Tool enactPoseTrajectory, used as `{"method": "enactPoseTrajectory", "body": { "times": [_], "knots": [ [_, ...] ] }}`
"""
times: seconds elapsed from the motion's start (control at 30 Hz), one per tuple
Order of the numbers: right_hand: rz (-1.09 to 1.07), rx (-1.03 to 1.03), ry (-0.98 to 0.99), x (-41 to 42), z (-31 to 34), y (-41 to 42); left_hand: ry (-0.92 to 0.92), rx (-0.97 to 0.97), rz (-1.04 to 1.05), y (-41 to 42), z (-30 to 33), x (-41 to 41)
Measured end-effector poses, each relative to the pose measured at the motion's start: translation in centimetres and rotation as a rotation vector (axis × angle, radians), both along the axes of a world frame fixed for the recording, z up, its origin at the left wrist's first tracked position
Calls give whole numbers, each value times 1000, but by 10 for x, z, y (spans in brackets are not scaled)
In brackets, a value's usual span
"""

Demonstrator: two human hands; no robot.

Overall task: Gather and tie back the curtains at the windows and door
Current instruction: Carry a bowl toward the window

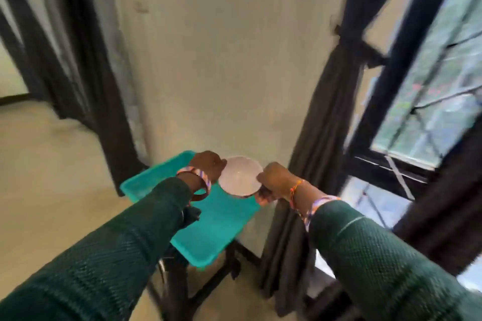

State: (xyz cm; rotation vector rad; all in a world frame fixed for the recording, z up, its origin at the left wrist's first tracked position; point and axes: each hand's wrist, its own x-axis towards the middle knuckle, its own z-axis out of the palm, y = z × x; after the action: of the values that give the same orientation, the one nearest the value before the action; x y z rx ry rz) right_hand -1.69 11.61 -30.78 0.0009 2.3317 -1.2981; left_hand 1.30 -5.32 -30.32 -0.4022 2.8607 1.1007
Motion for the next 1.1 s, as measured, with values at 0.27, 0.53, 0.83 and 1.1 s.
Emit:
{"method": "enactPoseTrajectory", "body": {
  "times": [0.27,0.53,0.83,1.1],
  "knots": [
    [109,-1,-155,-57,-124,-161,-123,-567,39,-147,-78,-5],
    [66,17,-302,-79,-219,-233,-518,-628,-239,-224,-179,-11],
    [-75,14,-375,-117,-288,-283,-407,-615,-266,-251,-246,-57],
    [-161,-7,-417,-115,-307,-294,-363,-759,-318,-249,-253,-66]
  ]
}}
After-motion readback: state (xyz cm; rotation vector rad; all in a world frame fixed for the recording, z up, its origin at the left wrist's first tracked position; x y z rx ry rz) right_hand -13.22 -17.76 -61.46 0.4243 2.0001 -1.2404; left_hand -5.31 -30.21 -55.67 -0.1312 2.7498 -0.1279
